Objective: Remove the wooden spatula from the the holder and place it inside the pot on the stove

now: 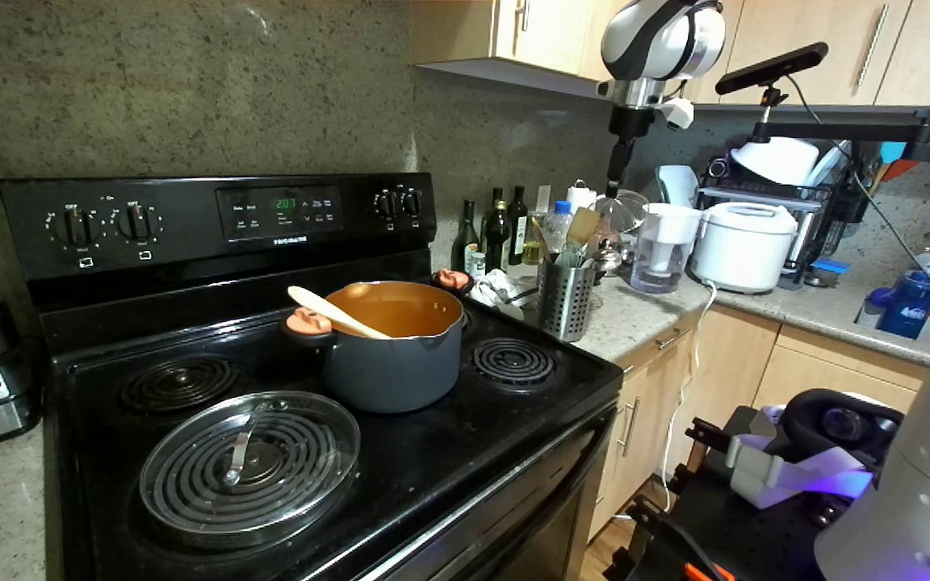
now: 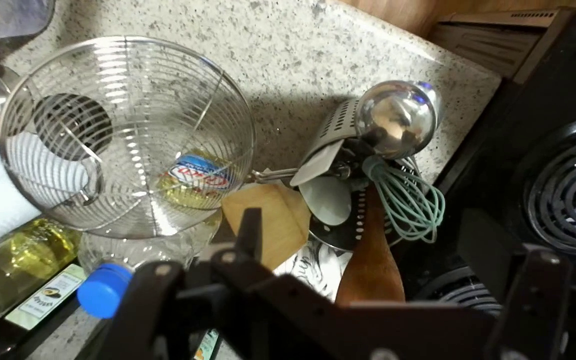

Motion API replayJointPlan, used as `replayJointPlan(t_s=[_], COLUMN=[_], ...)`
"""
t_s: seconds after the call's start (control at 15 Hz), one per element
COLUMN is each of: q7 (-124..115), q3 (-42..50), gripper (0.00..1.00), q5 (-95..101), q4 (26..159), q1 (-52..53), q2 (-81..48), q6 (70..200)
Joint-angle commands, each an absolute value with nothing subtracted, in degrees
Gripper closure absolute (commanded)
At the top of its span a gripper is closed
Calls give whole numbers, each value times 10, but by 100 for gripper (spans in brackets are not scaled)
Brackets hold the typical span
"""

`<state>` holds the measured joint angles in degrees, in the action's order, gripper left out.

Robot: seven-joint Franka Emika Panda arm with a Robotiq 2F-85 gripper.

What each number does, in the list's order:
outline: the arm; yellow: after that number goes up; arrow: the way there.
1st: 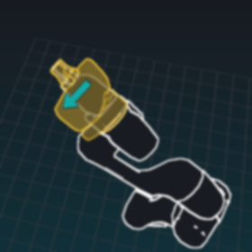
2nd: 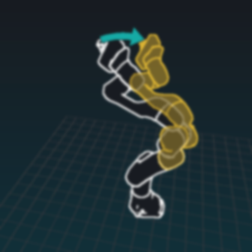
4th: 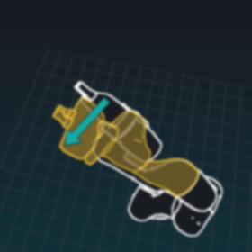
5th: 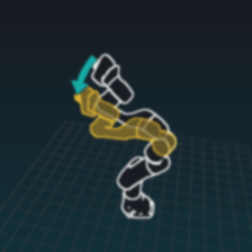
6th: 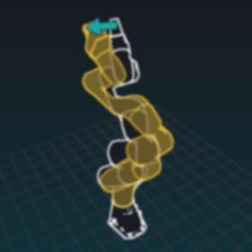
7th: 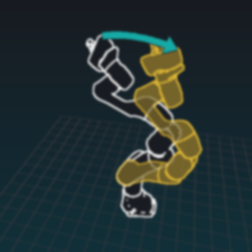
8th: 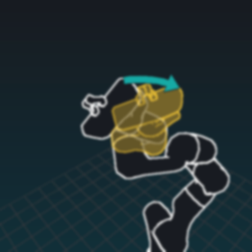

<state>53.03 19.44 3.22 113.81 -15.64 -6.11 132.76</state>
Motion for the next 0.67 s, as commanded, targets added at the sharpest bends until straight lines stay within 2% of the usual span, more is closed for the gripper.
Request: replayJointPlan(t_s=[0.0, 0.33, 0.6], q7=[600, 689, 682], q3=[173, 170, 171], gripper=[0, 0, 0], q5=[-5, -74, -61], q4=[1109, 1053, 1059], q1=[-178, -189, -188], q2=[-67, -84, -76], q6=[1277, 1135, 1132])
